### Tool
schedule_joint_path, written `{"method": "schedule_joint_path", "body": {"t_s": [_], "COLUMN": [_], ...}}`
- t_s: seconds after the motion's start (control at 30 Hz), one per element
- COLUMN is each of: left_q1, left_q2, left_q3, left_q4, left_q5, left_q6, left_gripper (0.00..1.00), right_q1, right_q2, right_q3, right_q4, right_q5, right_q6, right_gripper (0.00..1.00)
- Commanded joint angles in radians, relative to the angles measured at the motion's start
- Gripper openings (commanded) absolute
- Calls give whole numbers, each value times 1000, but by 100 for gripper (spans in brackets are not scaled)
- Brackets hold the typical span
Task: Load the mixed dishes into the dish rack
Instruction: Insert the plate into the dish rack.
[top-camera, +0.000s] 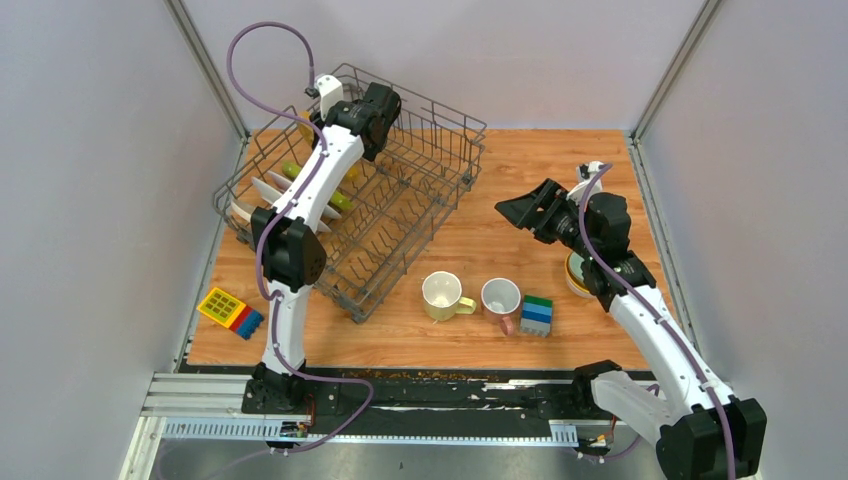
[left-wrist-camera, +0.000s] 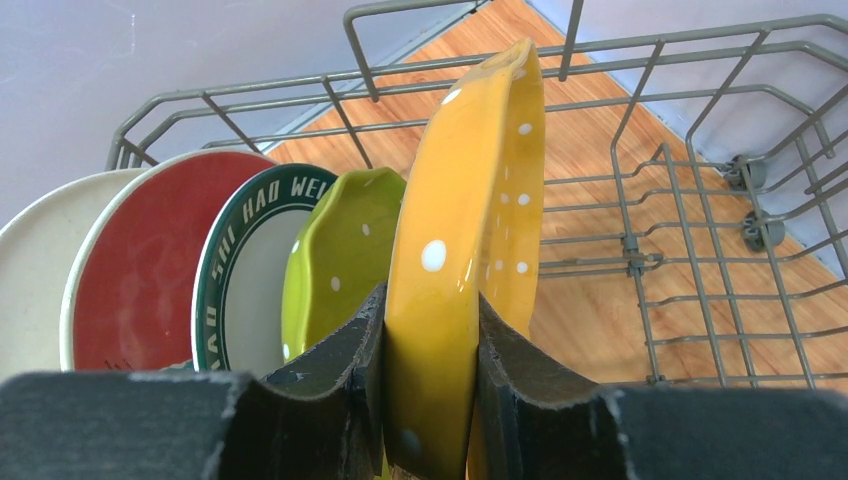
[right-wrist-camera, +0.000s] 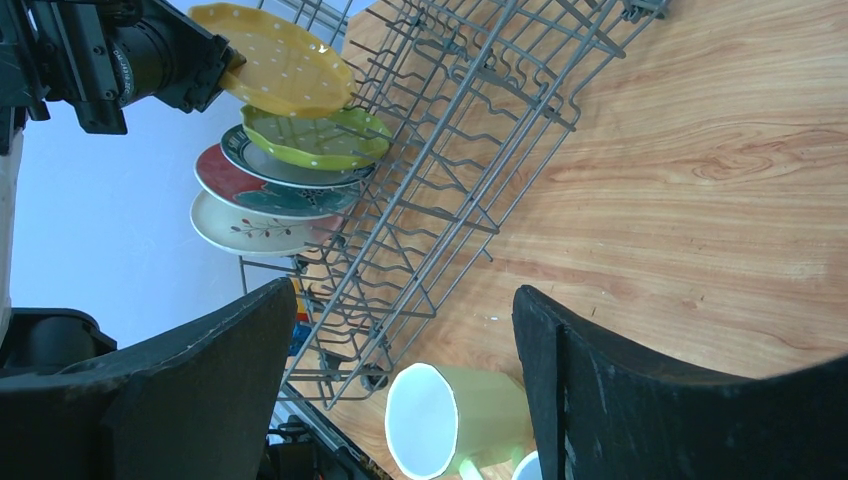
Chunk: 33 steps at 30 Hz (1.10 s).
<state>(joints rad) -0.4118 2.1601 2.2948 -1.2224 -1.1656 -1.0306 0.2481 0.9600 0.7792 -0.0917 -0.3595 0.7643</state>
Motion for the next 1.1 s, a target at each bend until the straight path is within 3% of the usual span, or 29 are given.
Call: {"method": "schedule_joint_path", "body": {"t_s": [0.0, 0.17, 0.43, 0.73, 1.07], "left_q1": [18, 18, 46, 50, 54], "left_q2": [-6, 36, 2, 21, -26], "left_q3": [41, 63, -45, -39, -44], "left_q4": [-42, -107, -40, -125, -91], "left_q5": [-47, -45, 23, -33, 72], "left_q6": [-6, -63, -55, -85, -151], "left_gripper": [0, 0, 0, 0, 0], "right_q1": [6, 6, 6, 6, 5], "right_q2": [1, 1, 1, 5, 8], "right_q3": [45, 45, 46, 50, 52], "right_q4": [52, 52, 51, 52, 52], "right_q5": [-10, -15, -13, -12, -10], "right_q6": [-2, 1, -1, -3, -7], "right_gripper": [80, 80, 80, 80, 80]}}
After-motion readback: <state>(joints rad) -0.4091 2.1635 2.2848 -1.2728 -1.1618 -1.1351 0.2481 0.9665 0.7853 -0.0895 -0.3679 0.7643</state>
